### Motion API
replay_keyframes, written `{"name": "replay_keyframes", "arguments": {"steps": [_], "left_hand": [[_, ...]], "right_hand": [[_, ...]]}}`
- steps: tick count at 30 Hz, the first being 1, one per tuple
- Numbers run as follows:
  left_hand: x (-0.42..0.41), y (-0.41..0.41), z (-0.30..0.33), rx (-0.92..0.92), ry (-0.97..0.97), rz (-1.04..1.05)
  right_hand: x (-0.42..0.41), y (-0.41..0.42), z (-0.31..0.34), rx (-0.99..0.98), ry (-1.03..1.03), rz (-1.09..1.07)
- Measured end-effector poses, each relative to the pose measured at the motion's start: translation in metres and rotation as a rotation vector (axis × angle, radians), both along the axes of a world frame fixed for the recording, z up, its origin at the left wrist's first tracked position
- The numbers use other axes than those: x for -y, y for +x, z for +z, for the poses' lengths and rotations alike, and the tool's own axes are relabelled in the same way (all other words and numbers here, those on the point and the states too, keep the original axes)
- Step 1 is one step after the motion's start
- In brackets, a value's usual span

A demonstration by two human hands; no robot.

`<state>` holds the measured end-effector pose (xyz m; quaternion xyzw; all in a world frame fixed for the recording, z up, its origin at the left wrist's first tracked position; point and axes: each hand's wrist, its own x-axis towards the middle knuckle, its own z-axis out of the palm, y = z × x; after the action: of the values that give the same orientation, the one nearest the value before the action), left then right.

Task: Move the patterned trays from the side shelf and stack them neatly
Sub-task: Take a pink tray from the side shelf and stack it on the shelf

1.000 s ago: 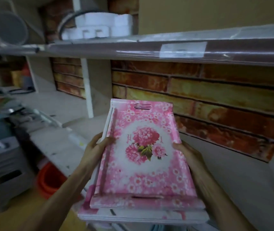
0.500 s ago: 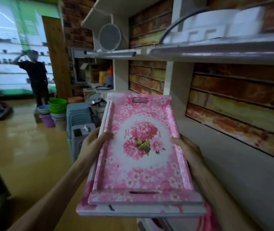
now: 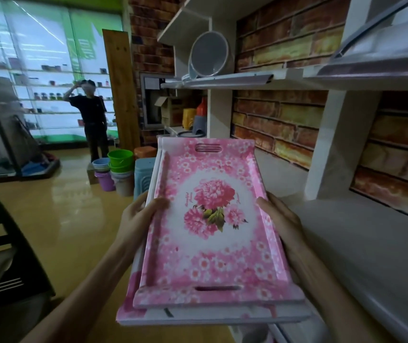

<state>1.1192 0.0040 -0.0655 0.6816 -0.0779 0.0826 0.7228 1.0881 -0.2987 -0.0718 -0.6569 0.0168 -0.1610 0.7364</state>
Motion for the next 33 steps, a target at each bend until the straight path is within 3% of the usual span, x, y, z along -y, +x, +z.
{"name": "replay_keyframes", "arguments": {"steps": [19, 28, 33], "left_hand": [[0.032, 0.290, 0.003, -0.027, -0.035, -0.018], [0.094, 0.400, 0.004, -0.091, -0.086, -0.168], [0.146, 0.465, 0.005, -0.080, -0.072, -0.321]], "right_hand": [[0.027, 0.281, 0.013, -0.017, 0.004, -0.035], [0.081, 0.350, 0.014, -0.023, -0.025, -0.148], [0.119, 0.378, 0.010, -0.011, 0.006, -0.328]]}}
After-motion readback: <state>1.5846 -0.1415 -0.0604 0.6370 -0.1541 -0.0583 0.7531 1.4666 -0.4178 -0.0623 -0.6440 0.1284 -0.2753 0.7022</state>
